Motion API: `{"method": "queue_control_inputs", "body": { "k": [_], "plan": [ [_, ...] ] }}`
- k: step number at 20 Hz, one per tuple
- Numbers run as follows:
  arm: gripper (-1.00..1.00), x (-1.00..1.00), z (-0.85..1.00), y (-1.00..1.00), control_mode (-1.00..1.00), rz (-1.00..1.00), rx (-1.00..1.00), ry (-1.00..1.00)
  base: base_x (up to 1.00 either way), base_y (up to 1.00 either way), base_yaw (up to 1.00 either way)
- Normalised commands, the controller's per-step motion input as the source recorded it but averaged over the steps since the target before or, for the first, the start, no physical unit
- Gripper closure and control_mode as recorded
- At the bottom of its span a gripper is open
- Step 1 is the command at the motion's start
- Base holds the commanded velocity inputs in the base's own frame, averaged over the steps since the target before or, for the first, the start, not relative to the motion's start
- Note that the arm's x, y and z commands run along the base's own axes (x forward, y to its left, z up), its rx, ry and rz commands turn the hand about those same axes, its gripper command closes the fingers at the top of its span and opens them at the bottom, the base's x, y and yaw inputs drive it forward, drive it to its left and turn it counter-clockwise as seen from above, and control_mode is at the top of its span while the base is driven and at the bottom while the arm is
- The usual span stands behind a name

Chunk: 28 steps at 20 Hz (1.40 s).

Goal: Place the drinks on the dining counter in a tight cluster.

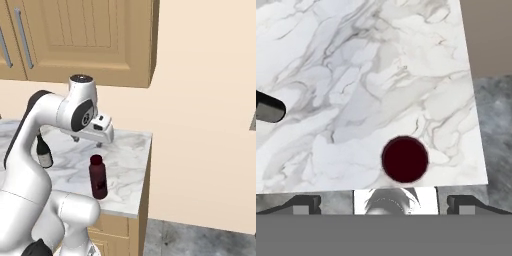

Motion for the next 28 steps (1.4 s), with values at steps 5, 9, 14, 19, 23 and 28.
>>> {"method": "queue_control_inputs", "body": {
  "k": [5,9,14,19,23,28],
  "plan": [
    [-1.00,0.02,-0.26,-0.12,-1.00,-0.01,-0.09,-0.03,0.00,0.00,0.00],
    [-1.00,0.03,-0.14,-0.10,-1.00,-0.01,-0.07,0.00,0.00,0.00,0.00],
    [-1.00,0.09,-0.21,-0.01,-1.00,0.00,-0.01,0.00,0.00,0.00,0.00],
    [-1.00,0.02,-0.28,0.00,-1.00,0.00,0.00,0.00,0.00,0.00,0.00],
    [-1.00,0.01,-0.22,0.00,-1.00,0.00,0.00,0.00,0.00,0.00,0.00],
    [-1.00,0.02,-0.28,0.00,-1.00,0.00,0.00,0.00,0.00,0.00,0.00]
  ]
}}
